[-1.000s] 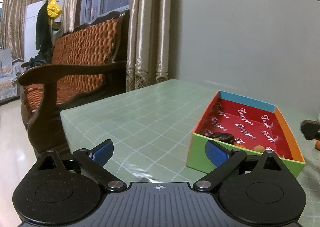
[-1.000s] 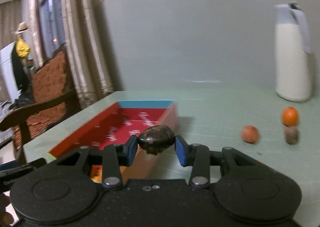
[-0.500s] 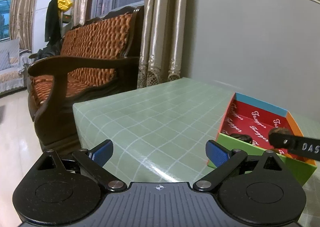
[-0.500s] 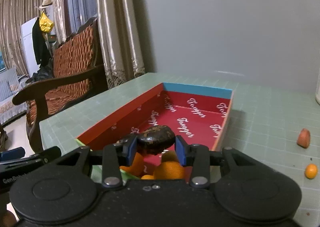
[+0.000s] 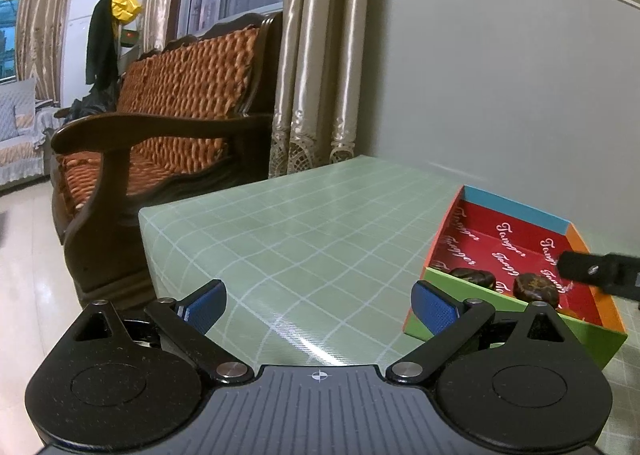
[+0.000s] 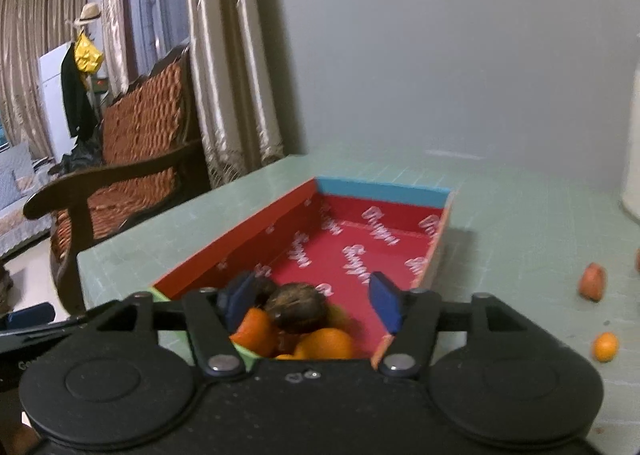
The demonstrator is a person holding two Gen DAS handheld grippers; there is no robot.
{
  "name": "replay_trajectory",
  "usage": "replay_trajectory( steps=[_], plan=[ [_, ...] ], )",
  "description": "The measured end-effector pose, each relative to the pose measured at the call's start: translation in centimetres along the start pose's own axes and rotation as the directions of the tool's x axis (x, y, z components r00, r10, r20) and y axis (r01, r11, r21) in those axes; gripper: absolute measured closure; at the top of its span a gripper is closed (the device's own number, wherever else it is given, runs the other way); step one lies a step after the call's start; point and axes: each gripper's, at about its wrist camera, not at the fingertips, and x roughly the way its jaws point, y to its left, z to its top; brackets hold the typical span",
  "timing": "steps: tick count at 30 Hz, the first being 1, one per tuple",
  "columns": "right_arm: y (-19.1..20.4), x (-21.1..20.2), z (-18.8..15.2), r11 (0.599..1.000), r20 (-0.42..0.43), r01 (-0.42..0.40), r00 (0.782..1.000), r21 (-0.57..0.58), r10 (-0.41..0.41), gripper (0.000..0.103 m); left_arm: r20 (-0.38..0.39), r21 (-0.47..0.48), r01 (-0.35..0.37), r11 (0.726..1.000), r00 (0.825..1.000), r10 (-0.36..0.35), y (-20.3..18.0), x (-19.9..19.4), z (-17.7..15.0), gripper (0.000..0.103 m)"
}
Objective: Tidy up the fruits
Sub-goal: 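Withdraw the open right tool from the box back over the table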
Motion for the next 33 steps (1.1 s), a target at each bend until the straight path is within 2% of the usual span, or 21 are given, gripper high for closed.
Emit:
replay_trajectory(
  steps=[2, 5, 8, 10, 20, 24, 28, 33],
  plan=[
    [-0.7, -0.7, 0.2, 1.0, 0.011, 0.018, 1.0, 0.003, -0.018, 0.036, 0.004, 0.012, 0.003, 1.0, 1.0, -0.003, -0.4, -0.1, 0.0, 0.005],
    [-2.2, -1.7, 0.3, 0.998, 0.019, 0.059, 0.998, 0.026, -0.06, 0.025, 0.015, 0.028, 0.009, 1.0, 1.0, -0.01, -1.1, -0.4, -0.1, 0.005],
    [-3.6, -2.5, 0.2, 0.993, 0.03, 0.11, 0.993, 0.041, -0.111, 0.023, 0.021, 0.044, 0.022, 0.999, 0.999, -0.023, -1.8, -0.7, -0.1, 0.005],
    [-4.6, -3.1, 0.1, 0.989, 0.031, 0.141, 0.989, 0.053, -0.143, 0.017, 0.027, 0.056, 0.031, 0.998, 0.999, -0.033, -2.4, -0.9, -0.1, 0.005],
    [-9.8, -5.6, -1.5, 0.952, 0.042, 0.287, 0.955, 0.103, -0.292, 0.016, 0.077, 0.139, 0.112, 0.984, 0.989, -0.123, -7.3, -3.0, -0.4, 0.005],
    [-12.2, -6.8, -2.1, 0.929, 0.045, 0.344, 0.935, 0.138, -0.353, 0.015, 0.099, 0.193, 0.176, 0.965, 0.975, -0.198, -10.0, -4.2, -0.7, 0.005],
    [-14.6, -8.1, -2.8, 0.894, 0.039, 0.415, 0.903, 0.168, -0.427, 0.015, 0.09, 0.227, 0.25, 0.941, 0.957, -0.276, -12.9, -4.9, -0.8, 0.005],
    [-17.8, -10.1, -3.9, 0.837, 0.019, 0.495, 0.858, 0.233, -0.513, 0.015, 0.07, 0.289, 0.331, 0.899, 0.929, -0.364, -16.7, -5.7, -1.5, 0.005]
  ],
)
